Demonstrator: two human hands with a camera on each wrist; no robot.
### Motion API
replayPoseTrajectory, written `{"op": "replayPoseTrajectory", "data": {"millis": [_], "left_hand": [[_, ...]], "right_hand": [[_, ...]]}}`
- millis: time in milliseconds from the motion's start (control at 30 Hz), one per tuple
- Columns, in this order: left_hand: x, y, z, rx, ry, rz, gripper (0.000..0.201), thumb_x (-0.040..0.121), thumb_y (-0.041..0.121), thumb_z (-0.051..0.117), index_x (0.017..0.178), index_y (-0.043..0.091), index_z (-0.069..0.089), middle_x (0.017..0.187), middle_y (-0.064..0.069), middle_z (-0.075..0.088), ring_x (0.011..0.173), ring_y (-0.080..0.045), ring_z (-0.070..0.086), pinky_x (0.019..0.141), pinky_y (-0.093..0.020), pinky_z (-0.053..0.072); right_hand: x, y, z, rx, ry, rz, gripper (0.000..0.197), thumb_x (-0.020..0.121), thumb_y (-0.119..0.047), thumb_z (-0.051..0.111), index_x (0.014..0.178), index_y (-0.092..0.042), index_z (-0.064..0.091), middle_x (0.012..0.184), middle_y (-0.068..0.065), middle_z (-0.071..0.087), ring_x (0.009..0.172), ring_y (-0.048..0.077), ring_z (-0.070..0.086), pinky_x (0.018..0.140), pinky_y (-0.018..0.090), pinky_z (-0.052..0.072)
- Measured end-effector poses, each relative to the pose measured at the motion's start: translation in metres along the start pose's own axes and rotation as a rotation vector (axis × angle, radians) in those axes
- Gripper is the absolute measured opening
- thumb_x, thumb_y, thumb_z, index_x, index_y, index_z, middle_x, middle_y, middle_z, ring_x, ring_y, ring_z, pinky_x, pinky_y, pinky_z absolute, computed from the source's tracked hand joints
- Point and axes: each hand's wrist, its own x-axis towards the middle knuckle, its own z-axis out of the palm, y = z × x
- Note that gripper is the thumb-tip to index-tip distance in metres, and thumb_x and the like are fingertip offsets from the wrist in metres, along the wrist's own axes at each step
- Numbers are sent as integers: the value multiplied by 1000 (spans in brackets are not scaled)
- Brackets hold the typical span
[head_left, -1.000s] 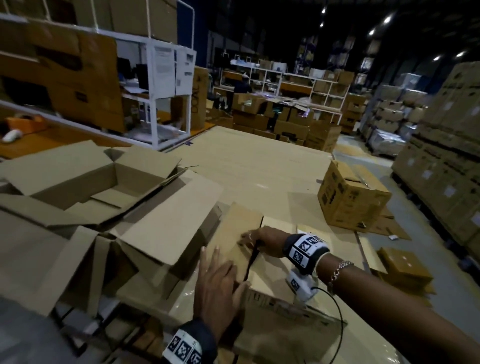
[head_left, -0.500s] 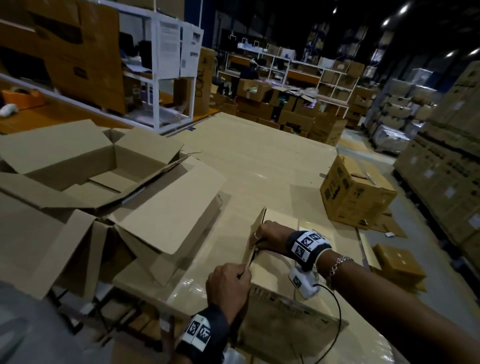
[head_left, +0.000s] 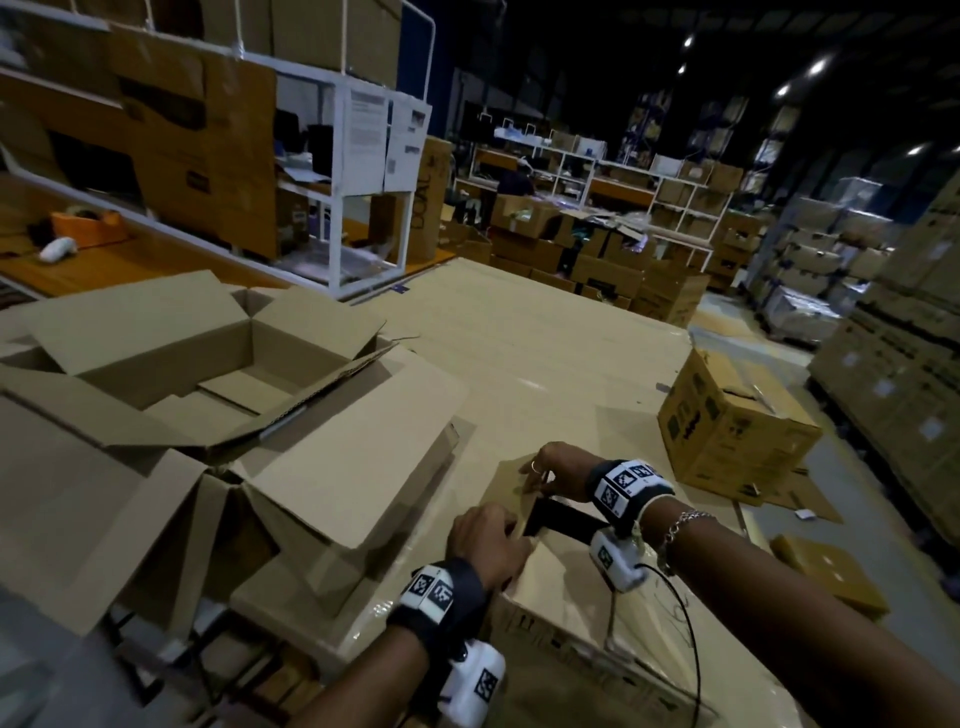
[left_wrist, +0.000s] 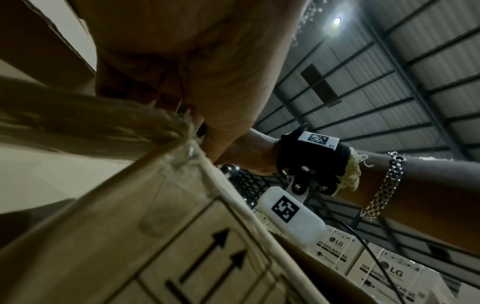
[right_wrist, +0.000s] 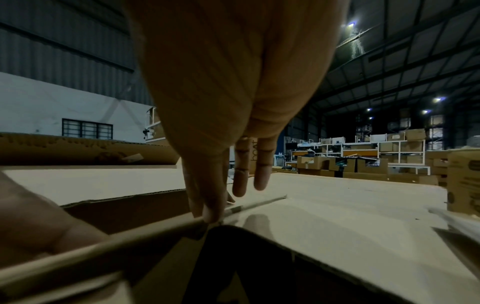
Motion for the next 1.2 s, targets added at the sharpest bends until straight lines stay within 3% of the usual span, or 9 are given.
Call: {"op": "replayPoseTrajectory", "data": {"millis": [67,233,433,567,700,833,933,1067,1200], "left_hand": [[13,-2,4,26,0,12,40,85,47,64,66,15,50,78,-5,65,88,-34,64,63,-32,38],[34,-11,24,30,9,-6,32,82,55,59,77,24,66,91,-6,72,95,-34,67,72,-33,50],[32,-6,30,-6,14,-13,32,89,43,63,93,14,75,104,-11,74,104,-37,65,79,-36,52],[27,-10,25,18,7,10,36,90,49,60,104,20,75,108,-7,74,104,-33,66,82,-36,54],[26,-13,4,5,23,132,38,86,56,60,106,27,76,103,0,77,99,-24,70,81,-36,57],[35,-6,-28,-5,95,313,33,90,41,70,117,24,75,121,3,71,113,-21,64,95,-33,51],[43,5,-40,88,-2,494,30,89,38,72,116,25,74,120,2,70,113,-20,62,96,-35,48],[52,16,-32,214,-216,740,28,90,32,72,117,23,73,120,4,69,112,-18,61,95,-34,48],[59,25,-20,252,-332,875,27,94,26,67,119,17,72,122,1,69,110,-20,63,90,-29,48]], "right_hand": [[5,8,1,-7,-5,45,29,83,-9,74,110,-19,78,118,7,73,107,26,68,88,35,55],[8,19,7,35,56,59,25,83,-9,76,105,-20,80,110,4,76,101,24,69,86,32,55],[4,22,15,45,81,-4,20,83,-5,75,100,-12,80,102,8,77,95,28,70,79,26,50],[-1,10,7,41,48,0,24,85,-1,72,106,-11,79,107,11,76,101,30,70,88,38,55],[-22,-3,-19,83,109,-48,36,83,7,69,112,-12,77,111,11,75,104,29,70,86,39,56],[-80,-15,-55,174,218,32,34,86,-4,75,117,-19,76,111,4,75,100,17,71,81,30,56],[-142,-35,-62,281,268,153,32,89,-13,75,119,-20,74,114,-2,74,99,5,70,82,23,59],[-210,-89,-23,470,454,314,25,91,-19,73,114,-26,75,105,-13,75,83,-13,64,70,5,47],[-222,-141,61,680,505,457,31,96,-33,64,126,-25,69,124,-14,68,106,-9,63,93,16,51]]}}
